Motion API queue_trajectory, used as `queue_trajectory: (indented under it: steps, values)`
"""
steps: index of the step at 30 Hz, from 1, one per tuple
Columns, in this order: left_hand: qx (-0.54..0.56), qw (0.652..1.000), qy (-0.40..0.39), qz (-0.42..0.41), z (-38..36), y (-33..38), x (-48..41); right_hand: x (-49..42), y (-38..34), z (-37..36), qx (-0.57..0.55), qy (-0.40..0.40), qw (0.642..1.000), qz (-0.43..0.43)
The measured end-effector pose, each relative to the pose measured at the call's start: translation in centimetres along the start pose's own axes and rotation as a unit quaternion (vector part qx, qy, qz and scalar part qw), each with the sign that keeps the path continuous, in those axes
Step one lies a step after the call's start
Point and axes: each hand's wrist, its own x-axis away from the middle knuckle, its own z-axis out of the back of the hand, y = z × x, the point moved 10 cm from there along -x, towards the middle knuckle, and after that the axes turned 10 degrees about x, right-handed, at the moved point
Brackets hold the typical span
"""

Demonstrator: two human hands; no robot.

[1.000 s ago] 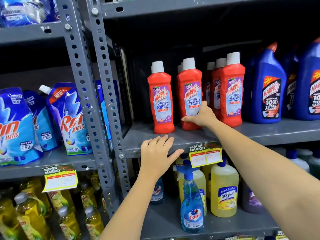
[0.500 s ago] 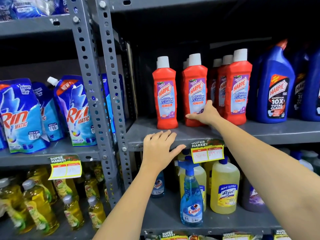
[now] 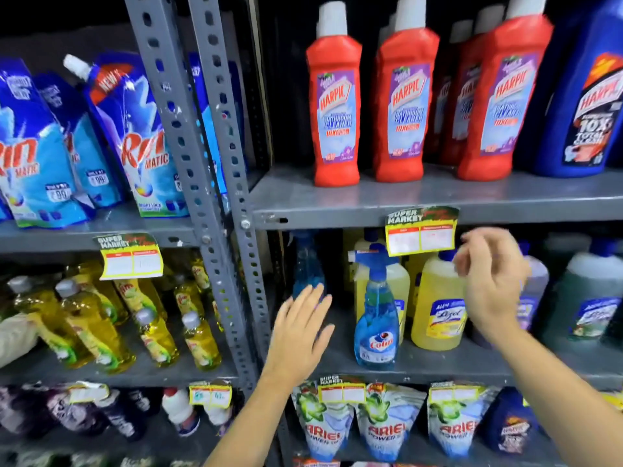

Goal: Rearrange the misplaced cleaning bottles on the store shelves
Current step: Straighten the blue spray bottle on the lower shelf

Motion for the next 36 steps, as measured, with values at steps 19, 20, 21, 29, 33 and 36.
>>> queue_trajectory:
  steps: [19, 20, 21, 29, 33, 36]
  values:
    - [-0.066, 0.942, -0.236, 0.23, -14.4, -9.7, 11.5, 13.6, 14.6, -10.8, 0.237, -0.37, 0.885, -0.154]
    - [-0.065, 0.943, -0.234, 0.229, -14.4, -9.7, 11.4, 13.6, 14.5, -10.7, 0.251, -0.367, 0.883, -0.152]
    - [-0.064, 0.944, -0.232, 0.228, -14.3, -9.7, 11.4, 13.7, 14.4, -10.9, 0.261, -0.364, 0.881, -0.15]
    - [-0.076, 0.944, -0.228, 0.225, -14.1, -9.5, 11.3, 15.9, 10.8, -14.8, 0.253, -0.316, 0.904, -0.14]
    - [-0.091, 0.943, -0.236, 0.216, -14.0, -9.4, 11.3, 16.3, 10.1, -17.5, 0.251, -0.309, 0.905, -0.153]
    - [-0.106, 0.942, -0.243, 0.208, -14.0, -9.2, 11.6, 15.9, 10.3, -19.2, 0.244, -0.308, 0.905, -0.165]
